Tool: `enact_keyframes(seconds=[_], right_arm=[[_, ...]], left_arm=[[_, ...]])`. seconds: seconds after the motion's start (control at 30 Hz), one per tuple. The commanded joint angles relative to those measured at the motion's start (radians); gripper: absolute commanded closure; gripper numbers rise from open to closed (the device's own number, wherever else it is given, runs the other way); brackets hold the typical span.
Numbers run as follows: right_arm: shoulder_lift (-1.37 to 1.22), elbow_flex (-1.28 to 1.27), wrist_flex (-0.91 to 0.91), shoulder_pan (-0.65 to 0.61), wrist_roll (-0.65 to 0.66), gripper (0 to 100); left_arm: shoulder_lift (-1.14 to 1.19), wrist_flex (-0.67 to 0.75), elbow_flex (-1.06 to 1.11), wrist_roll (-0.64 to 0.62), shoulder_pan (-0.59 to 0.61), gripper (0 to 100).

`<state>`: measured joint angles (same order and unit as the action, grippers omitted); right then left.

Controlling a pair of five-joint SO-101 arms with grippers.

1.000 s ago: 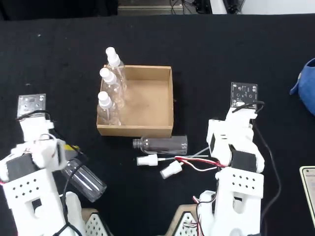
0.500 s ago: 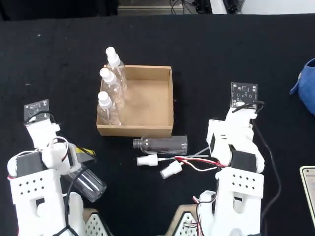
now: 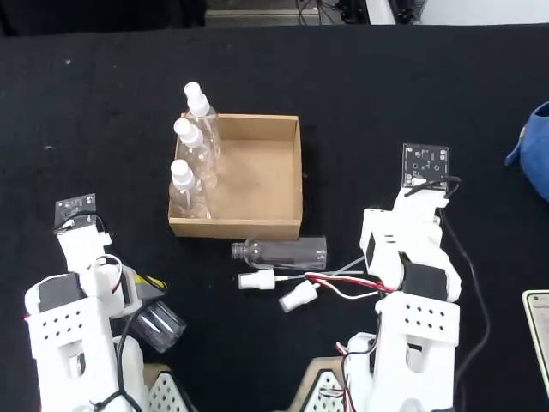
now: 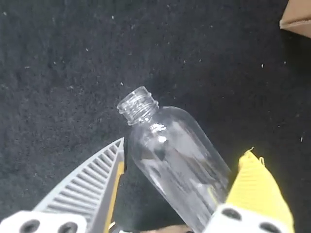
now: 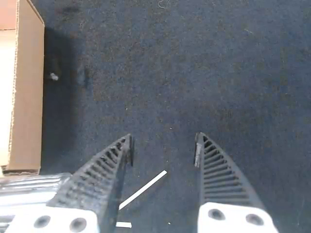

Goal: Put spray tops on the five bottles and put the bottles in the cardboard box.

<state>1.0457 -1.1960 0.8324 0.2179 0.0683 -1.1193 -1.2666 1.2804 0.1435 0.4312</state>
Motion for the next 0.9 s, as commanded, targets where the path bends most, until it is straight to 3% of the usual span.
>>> enact_keyframes(seconds=[0.0,0.1,0.23,0.37,0.53,0.73,0.87], right_arm=[[0.022,0.058,-0.025,0.017,-0.005,82.2],[0.022,0.058,-0.025,0.017,-0.006,82.2],[0.022,0.058,-0.025,0.017,-0.008,82.2],[0.022,0.058,-0.025,0.017,-0.008,82.2],[0.022,0.058,-0.025,0.017,-0.008,82.2],[0.021,0.058,-0.025,0.017,-0.008,82.2],[0.021,0.058,-0.025,0.017,-0.008,82.2]], left_arm=[[0.003,0.034,0.015,0.011,0.007,77],[0.003,0.081,0.061,0.011,0.010,79],[-0.005,0.115,0.085,0.012,0.007,91],[-0.006,0.114,0.027,0.048,0.015,97],[0.003,0.118,-0.147,-0.009,0.081,97],[0.006,0.229,-0.298,-0.026,0.239,97],[0.037,0.201,-0.292,0.117,0.257,97]])
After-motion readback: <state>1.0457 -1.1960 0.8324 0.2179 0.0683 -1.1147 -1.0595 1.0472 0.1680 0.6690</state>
